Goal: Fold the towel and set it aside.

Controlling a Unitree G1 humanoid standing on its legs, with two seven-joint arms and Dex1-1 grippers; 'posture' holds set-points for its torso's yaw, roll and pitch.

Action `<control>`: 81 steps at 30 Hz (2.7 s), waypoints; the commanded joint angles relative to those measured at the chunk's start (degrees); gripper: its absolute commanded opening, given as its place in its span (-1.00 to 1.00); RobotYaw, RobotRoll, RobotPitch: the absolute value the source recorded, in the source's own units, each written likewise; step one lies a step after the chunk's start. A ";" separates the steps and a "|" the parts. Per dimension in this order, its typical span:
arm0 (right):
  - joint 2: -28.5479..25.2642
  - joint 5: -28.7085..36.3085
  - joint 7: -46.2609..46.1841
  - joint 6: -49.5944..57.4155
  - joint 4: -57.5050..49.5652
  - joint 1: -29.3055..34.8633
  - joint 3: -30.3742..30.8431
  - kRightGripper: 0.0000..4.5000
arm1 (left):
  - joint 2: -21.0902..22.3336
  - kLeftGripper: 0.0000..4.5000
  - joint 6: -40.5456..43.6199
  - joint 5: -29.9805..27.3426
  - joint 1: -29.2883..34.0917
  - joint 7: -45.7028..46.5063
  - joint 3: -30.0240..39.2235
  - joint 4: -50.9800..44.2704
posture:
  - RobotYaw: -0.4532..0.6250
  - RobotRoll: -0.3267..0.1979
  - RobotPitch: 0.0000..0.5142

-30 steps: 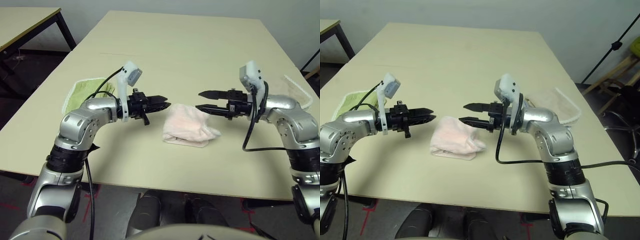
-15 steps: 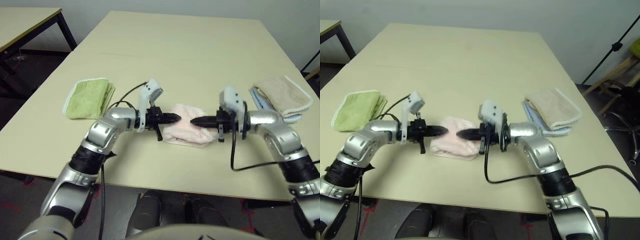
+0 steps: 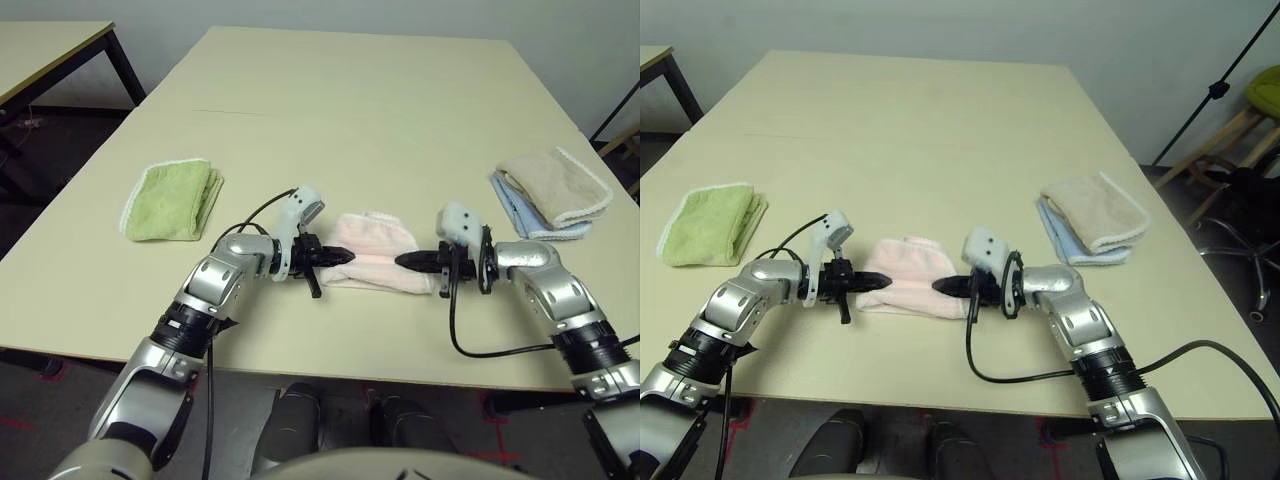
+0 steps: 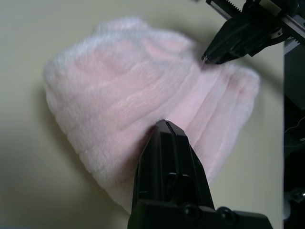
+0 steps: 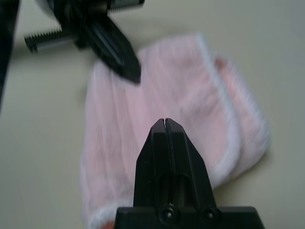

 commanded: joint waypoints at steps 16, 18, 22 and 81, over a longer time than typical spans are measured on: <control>4.15 -15.51 -5.34 -17.17 18.02 -1.49 7.41 -0.99 | -8.58 -1.00 -20.28 15.82 -4.91 7.48 -4.83 22.74 | 0.11 0.25 -0.59; 5.13 -15.18 -5.87 -18.32 19.70 -1.46 6.50 -0.99 | -9.04 -1.00 -22.46 16.79 -4.54 7.76 -4.78 24.61 | 0.10 0.25 -0.58; 6.43 -8.65 -3.56 -14.10 15.51 -0.96 2.71 -0.92 | -9.67 -1.00 -20.21 13.13 -3.89 6.72 -1.10 21.53 | 0.09 0.25 -0.58; -25.95 10.63 16.51 7.26 -9.11 10.92 -15.42 1.00 | -8.97 -1.00 48.32 -14.69 -16.46 4.33 19.30 31.54 | -0.08 0.25 -0.52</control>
